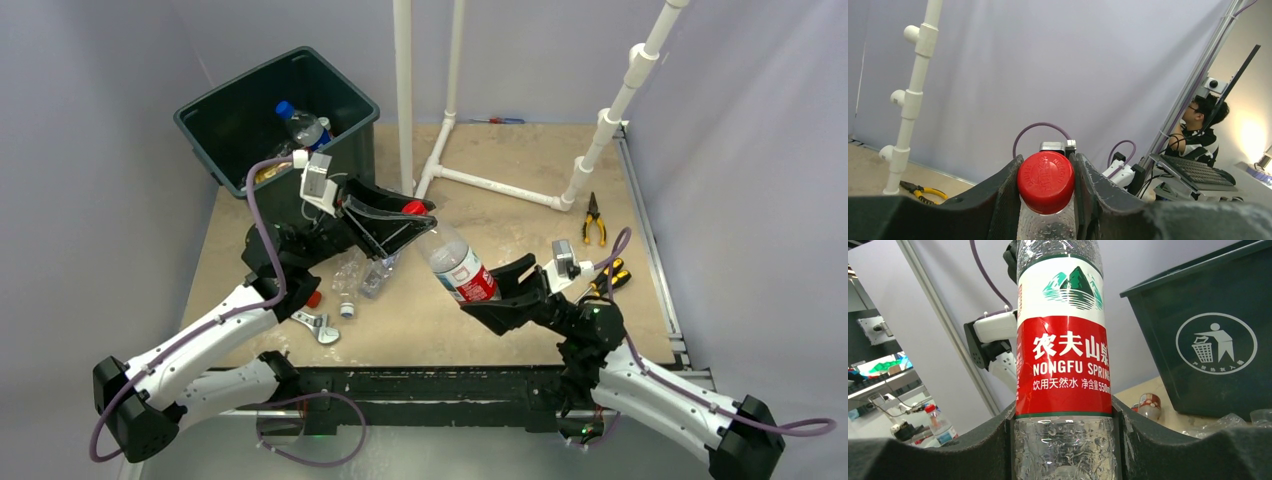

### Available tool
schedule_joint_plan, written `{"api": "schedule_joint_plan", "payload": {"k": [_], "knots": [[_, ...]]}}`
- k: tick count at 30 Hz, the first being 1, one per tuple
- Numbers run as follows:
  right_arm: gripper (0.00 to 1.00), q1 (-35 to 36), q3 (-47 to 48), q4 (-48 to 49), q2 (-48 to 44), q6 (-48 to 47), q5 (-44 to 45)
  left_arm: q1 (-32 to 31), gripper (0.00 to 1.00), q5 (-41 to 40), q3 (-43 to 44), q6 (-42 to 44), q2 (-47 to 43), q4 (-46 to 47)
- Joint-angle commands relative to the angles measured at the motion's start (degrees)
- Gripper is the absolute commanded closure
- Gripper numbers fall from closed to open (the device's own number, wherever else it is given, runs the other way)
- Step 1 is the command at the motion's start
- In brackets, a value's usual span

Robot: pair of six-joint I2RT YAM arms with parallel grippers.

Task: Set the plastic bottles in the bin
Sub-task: Pick up the plastic bottle from the corner of the board.

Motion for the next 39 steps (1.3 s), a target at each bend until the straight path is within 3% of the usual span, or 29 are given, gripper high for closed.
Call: {"api": "schedule_joint_plan", "payload": {"k": [1,6,9,11,12,14,16,17,23,27,31,35,39], "knots": [[0.73,0.79,1.10,2.25,1.09,-1.00,1.46,-0.46,0.76,0.91,3.26,1.26,-0.18,0.76],[0.70,1.74,1.47,4.51,3.68,-0.75,2.13,-0.93,0.70,1.48,4.07,0.80,0.71,0.21],[0.65,2.61,1.92,5.11,4.96,-1.14,2.41,-1.19,0.76,1.72,4.18,1.12,1.00,-0.11],[0.50,3.00,2.21,4.52,5.19,-1.27,2.44,-1.25,0.97,1.68,4.60,2.36,0.89,-1.63],[0.43,2.98,2.30,3.85,5.05,-1.27,2.56,-1.28,1.00,0.99,5.02,3.27,0.54,-3.25],[0.29,2.96,2.54,1.81,3.92,-1.27,3.16,-1.29,1.00,-0.55,5.74,5.30,-0.48,-6.72],[0.07,2.96,3.83,-2.45,2.33,-1.65,4.22,-1.26,1.00,-2.00,6.93,7.40,-1.85,-9.79],[0.02,2.96,4.77,-5.05,1.53,-1.94,4.58,-1.27,1.00,-2.81,7.81,8.58,-2.57,-12.47],[0.01,2.96,9.33,-17.46,-3.12,-4.21,5.60,-1.30,1.00,-8.50,12.48,15.05,-5.96,-22.79],[0.01,2.96,13.73,-28.87,-6.27,-6.58,7.24,-1.28,1.00,-14.62,20.42,22.76,-7.60,-35.58],[0.01,2.96,16.89,-39.15,-10.71,-8.33,9.84,-1.33,1.00,-24.63,29.37,31.38,-8.30,-48.07],[0.01,2.96,17.70,-43.48,-14.91,-9.13,12.14,-1.29,1.00,-37.35,38.67,39.51,-6.04,-56.48],[0.01,2.96,17.45,-48.56,-16.32,-9.72,14.50,-1.28,1.00,-52.69,44.01,52.09,-1.47,-54.53]]}}
